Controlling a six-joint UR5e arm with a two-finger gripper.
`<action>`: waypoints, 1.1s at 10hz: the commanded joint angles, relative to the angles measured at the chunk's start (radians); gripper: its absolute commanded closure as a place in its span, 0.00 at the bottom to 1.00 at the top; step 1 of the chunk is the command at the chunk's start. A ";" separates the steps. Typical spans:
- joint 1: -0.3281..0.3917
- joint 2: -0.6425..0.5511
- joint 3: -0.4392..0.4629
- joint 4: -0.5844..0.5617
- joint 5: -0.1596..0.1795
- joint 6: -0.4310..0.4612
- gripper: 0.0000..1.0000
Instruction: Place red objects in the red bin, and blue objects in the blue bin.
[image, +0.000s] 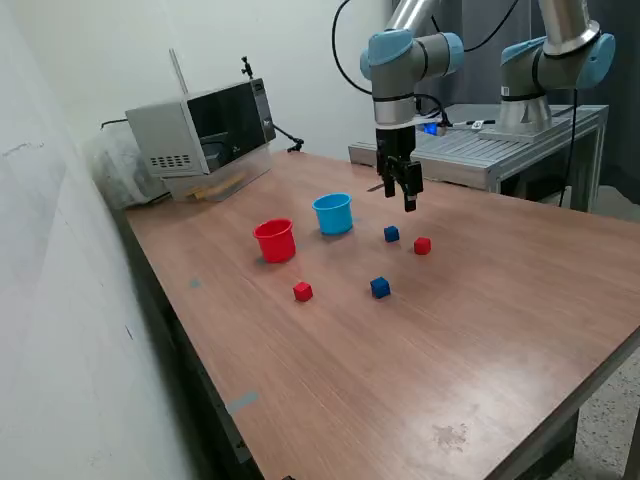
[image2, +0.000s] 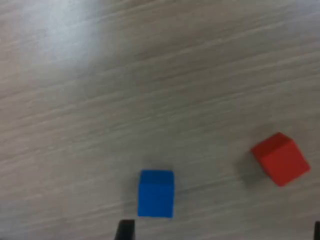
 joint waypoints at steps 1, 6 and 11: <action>-0.028 0.031 -0.001 -0.018 -0.001 0.000 0.00; -0.043 0.066 -0.007 -0.018 -0.011 0.000 0.00; -0.068 0.095 -0.010 -0.018 -0.011 0.000 0.00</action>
